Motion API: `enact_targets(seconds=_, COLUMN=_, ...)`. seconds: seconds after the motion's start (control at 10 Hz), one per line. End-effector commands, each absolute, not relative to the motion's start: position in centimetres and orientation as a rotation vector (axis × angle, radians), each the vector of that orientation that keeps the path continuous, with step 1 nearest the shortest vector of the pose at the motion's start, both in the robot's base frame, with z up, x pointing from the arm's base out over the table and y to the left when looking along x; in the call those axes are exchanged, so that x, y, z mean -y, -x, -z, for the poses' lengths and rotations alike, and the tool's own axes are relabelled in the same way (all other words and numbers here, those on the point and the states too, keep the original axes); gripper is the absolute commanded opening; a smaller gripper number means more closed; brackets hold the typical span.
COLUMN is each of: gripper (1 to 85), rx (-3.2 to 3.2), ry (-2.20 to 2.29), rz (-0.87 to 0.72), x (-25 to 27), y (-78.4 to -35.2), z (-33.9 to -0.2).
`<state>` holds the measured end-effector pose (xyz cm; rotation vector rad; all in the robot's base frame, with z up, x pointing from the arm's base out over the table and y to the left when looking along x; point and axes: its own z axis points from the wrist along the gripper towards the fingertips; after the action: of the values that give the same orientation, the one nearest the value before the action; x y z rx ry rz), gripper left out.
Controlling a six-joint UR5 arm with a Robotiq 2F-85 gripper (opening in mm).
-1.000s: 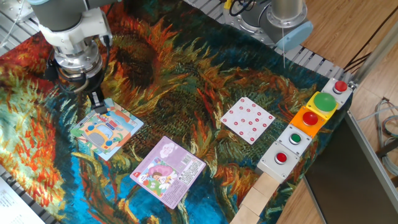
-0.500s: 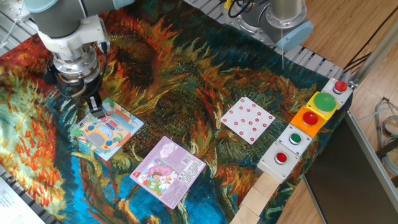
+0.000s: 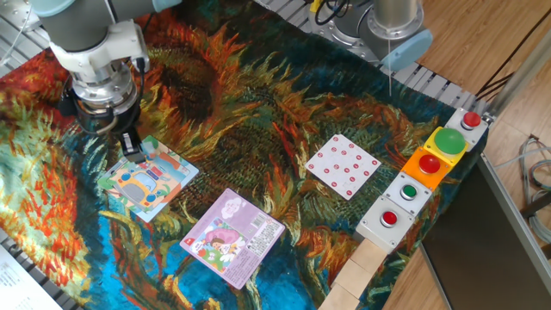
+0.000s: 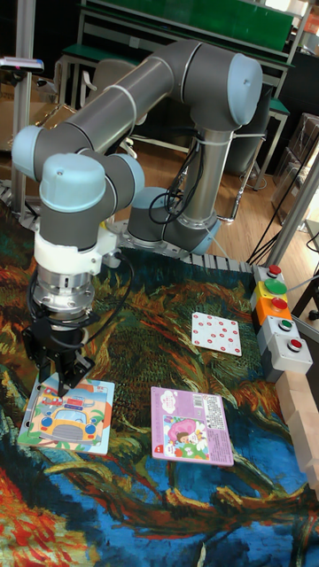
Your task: Assemble one piece of a puzzle
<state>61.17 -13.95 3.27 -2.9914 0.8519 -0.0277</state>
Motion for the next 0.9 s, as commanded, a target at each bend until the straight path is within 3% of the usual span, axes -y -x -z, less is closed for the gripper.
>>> enact_targets(seconds=0.0, gripper=1.3, rx=-0.872, ry=2.976, rz=-0.006, x=13.8, y=-60.7, z=-3.5)
enact_targets(seconds=0.8, gripper=1.3, rx=-0.871, ry=3.007, rz=-0.010, x=14.1, y=-61.4, z=-1.5)
